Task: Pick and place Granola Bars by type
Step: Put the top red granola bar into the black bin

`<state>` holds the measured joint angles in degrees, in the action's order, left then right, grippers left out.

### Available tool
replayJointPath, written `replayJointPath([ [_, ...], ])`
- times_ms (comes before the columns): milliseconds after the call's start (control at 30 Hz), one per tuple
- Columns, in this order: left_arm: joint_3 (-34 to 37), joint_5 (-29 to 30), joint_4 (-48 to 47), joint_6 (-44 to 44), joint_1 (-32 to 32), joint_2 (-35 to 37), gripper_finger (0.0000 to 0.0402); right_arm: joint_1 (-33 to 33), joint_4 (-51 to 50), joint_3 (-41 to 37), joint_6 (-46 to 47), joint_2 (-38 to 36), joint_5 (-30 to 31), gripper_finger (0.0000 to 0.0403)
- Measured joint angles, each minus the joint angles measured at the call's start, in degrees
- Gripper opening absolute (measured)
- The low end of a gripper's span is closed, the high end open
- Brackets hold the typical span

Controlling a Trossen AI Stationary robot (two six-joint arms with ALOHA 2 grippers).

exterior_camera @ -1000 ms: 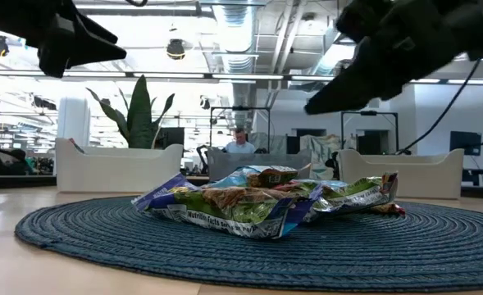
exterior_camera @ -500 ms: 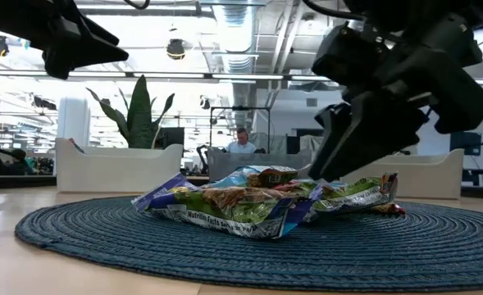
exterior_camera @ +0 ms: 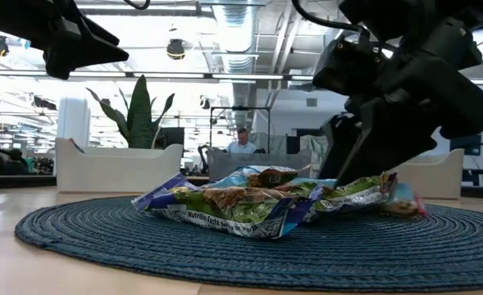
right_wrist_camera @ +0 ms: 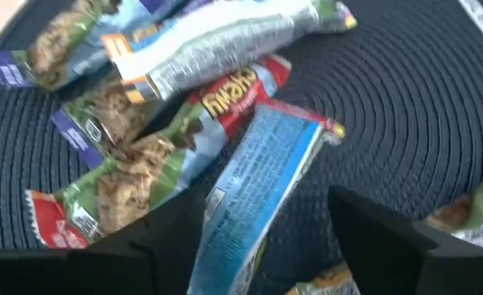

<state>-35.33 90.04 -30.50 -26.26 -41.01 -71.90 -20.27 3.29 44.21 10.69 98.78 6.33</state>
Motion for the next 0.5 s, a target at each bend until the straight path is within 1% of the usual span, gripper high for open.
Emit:
replayJointPath([
  [100,0.0,0.0,0.0,0.0,0.0,0.0,0.0228,0.0,-1.2,0.0,1.3,0.0,0.0,0.0262],
  [267,0.0,0.0,0.0,0.0,0.0,0.0,0.0228,0.0,-2.4,0.0,1.4,0.0,-0.2,0.0262],
  [400,0.0,0.0,0.0,0.0,0.0,0.0,0.0228,0.0,-3.6,0.0,2.1,0.0,0.0,0.0251],
  [500,0.0,0.0,0.0,0.0,0.0,0.0,0.0228,0.0,-5.5,0.0,3.0,0.0,0.0,0.0232],
])
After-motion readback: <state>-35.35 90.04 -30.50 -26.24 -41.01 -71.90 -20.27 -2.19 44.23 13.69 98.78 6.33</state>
